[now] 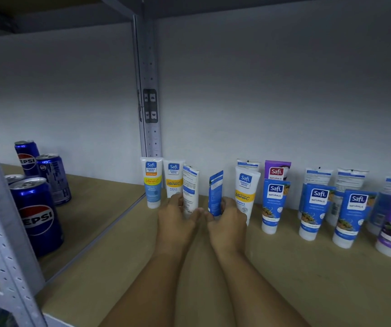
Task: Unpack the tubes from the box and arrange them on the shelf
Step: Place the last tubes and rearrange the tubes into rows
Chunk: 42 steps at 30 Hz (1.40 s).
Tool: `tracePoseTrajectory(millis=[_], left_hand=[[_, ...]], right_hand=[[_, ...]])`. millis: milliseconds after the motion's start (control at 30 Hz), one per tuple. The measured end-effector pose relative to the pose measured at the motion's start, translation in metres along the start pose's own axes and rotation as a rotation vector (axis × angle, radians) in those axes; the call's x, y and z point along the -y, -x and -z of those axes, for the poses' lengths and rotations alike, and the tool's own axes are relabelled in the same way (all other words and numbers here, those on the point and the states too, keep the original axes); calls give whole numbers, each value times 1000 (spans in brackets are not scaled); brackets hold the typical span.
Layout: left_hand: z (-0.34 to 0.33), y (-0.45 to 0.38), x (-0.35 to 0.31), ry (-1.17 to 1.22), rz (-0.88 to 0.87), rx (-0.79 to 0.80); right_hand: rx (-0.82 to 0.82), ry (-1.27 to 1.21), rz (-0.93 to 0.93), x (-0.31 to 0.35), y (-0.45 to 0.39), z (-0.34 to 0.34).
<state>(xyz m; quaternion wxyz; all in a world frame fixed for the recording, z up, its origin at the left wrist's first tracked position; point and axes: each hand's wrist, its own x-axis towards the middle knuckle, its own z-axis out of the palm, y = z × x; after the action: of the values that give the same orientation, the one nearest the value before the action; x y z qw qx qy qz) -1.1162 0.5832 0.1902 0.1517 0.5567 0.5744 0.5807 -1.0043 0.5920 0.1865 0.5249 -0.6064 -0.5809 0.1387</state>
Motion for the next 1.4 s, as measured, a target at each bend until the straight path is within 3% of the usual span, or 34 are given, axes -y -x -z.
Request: tracePoseTrajectory(millis=[300,533,767,1133,1400], left_hand=[[1,-1,0,-72,-35,7],[3,-2,-1,8,-30,12],[6,-4,3,46,-1,51],[5,-6,5,149,87,15],[8,-7,5,117,81,113]], right_hand=[[73,55,-1,2,1,7],[-66,20,34,0,0,5],[24,19,28,-3,-1,4],[-17,-10,44,-7,-1,2],[38,-2,56,-14,-5,0]])
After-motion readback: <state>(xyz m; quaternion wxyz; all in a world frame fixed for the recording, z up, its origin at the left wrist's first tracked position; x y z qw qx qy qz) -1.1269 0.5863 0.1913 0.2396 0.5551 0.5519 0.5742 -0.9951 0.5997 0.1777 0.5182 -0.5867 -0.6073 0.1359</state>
